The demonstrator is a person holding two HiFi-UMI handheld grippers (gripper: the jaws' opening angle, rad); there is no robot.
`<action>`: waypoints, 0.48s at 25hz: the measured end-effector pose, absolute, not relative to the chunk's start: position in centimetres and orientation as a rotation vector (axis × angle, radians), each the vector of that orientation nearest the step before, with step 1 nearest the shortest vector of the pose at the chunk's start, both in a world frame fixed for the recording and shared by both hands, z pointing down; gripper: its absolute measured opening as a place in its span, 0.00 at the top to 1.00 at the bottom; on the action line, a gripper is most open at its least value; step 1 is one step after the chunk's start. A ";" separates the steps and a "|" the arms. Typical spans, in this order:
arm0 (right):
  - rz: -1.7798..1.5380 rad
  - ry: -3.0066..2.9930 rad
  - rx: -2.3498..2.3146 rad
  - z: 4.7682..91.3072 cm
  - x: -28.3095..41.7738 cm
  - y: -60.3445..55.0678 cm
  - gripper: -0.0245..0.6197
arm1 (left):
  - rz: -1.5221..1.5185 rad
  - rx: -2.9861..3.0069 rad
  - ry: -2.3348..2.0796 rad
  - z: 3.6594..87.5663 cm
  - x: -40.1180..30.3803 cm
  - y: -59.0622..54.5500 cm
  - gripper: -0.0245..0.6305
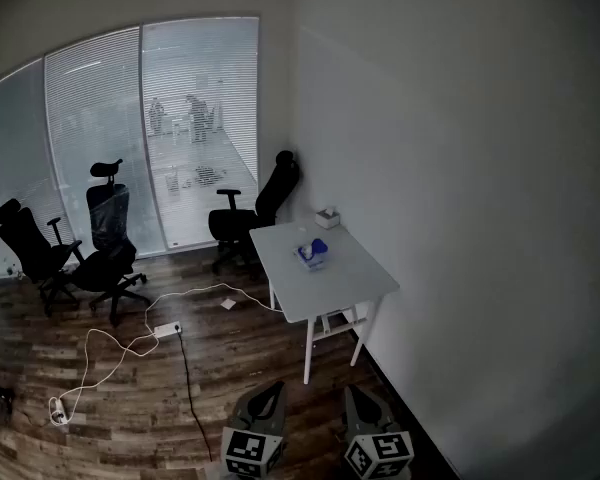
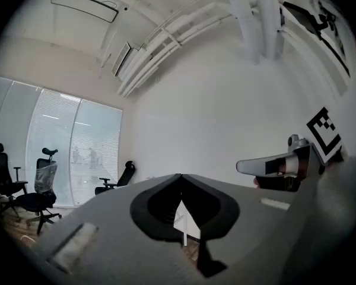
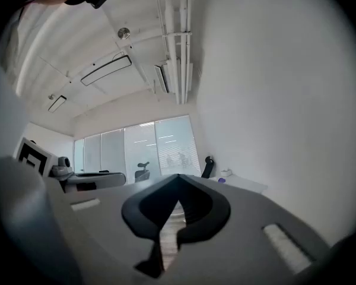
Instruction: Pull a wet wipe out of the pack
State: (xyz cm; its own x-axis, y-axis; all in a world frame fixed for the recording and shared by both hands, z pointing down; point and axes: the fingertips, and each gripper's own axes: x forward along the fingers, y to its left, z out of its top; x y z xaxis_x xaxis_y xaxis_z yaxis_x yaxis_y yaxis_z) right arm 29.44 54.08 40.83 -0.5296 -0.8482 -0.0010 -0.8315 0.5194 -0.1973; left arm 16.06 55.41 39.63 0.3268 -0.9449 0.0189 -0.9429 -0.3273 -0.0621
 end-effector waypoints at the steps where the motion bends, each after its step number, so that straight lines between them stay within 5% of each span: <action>1: -0.266 2.652 -1.475 40.4 29.5 54.2 0.96 | -0.083 -2.527 1.798 39.5 16.4 55.4 0.96; 12: -0.308 2.655 -1.442 41.1 32.6 52.9 0.95 | -0.129 -2.527 1.835 41.1 19.4 53.8 0.96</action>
